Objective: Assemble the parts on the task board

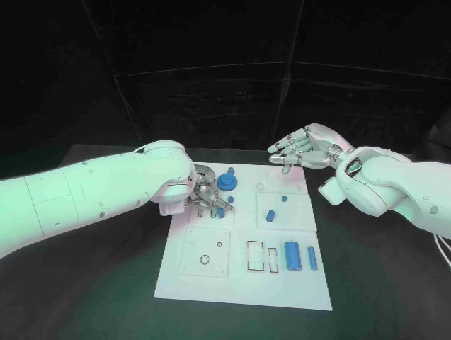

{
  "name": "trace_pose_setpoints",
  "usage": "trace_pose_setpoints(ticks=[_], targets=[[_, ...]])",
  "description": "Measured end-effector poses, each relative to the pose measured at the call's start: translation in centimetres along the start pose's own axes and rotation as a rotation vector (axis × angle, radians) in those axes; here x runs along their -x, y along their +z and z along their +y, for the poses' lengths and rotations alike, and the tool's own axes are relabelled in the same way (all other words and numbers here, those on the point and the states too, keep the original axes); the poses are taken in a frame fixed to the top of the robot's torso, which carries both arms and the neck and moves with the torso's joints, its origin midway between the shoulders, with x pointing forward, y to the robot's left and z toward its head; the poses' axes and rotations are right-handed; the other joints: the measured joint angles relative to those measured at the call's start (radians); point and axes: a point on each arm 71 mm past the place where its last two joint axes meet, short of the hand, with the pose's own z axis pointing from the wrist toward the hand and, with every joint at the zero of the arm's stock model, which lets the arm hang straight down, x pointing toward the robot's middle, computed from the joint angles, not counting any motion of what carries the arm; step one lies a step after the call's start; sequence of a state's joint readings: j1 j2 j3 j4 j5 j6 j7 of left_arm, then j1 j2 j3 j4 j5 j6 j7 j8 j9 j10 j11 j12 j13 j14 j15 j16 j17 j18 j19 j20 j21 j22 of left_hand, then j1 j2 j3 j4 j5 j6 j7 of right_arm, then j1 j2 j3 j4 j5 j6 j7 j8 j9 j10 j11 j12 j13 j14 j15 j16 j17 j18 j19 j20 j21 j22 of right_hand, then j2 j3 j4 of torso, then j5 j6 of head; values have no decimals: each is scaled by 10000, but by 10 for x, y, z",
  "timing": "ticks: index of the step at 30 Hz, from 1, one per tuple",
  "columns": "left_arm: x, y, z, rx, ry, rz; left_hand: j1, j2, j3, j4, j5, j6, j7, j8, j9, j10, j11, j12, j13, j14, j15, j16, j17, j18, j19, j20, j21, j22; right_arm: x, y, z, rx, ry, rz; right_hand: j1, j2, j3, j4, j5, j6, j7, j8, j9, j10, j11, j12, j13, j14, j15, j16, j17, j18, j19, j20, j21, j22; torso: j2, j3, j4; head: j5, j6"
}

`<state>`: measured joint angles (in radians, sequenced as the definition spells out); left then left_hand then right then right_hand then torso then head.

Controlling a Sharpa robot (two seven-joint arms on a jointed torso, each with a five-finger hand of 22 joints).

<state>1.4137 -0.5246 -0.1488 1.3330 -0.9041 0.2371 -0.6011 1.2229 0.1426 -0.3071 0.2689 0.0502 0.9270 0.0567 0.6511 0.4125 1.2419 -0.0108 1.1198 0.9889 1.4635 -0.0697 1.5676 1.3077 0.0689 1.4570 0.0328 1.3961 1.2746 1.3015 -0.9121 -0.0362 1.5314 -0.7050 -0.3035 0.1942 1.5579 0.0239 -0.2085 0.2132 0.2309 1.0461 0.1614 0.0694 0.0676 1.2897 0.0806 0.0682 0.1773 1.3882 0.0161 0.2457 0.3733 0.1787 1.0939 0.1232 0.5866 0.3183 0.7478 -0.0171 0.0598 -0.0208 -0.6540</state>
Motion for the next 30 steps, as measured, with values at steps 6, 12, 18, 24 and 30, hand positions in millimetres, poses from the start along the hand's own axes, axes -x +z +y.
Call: trace_pose_setpoints(ticks=[6,12,18,24,30], targets=[[0,1,-1,10,42,20,0,0,0,0,0,0,0,0,15,0,0,0,-1,0,0,0,0,1,0,0,0,-1,-1,0,0,1,-16,13,0,0,0,0,0,0,0,0,0,0,0,0,-8,0,0,0,-8,1,23,-23,0,0,3,0,4,-20,-6],[1,2,0,55,58,31,88,-4,28,-28,0,-35,-36,43,49,0,0,0,-1,0,0,0,-1,1,0,0,0,-1,-1,1,0,1,-25,23,0,0,0,0,0,0,0,0,1,0,0,0,-8,-1,0,0,-8,-1,37,-38,0,1,6,-1,15,-43,-4],[1,3,-2,52,115,77,129,36,85,-86,0,-71,0,98,91,-1,1,0,-2,0,1,0,-1,1,-1,0,0,-1,-2,1,1,9,-25,36,0,0,0,0,46,0,0,0,1,0,0,0,-17,-1,0,0,-8,0,37,-38,0,-12,14,-2,17,-52,-40],[0,4,-3,66,163,129,263,2,175,-118,0,-71,0,144,147,36,-36,0,23,0,1,0,-1,1,-1,1,0,-1,-2,1,1,24,-24,57,0,0,1,1,47,0,0,0,1,0,0,0,-16,-1,0,0,-7,-1,37,-37,0,-13,14,-4,17,-57,-57],[0,4,-4,68,221,190,413,-17,291,-235,0,-106,-35,227,216,36,-36,63,61,24,-23,0,-1,1,-1,1,0,25,-3,1,2,34,-22,75,0,0,1,1,47,0,0,0,1,0,0,0,-16,-1,0,0,-7,0,37,-37,0,-12,13,-4,18,-66,-77]])
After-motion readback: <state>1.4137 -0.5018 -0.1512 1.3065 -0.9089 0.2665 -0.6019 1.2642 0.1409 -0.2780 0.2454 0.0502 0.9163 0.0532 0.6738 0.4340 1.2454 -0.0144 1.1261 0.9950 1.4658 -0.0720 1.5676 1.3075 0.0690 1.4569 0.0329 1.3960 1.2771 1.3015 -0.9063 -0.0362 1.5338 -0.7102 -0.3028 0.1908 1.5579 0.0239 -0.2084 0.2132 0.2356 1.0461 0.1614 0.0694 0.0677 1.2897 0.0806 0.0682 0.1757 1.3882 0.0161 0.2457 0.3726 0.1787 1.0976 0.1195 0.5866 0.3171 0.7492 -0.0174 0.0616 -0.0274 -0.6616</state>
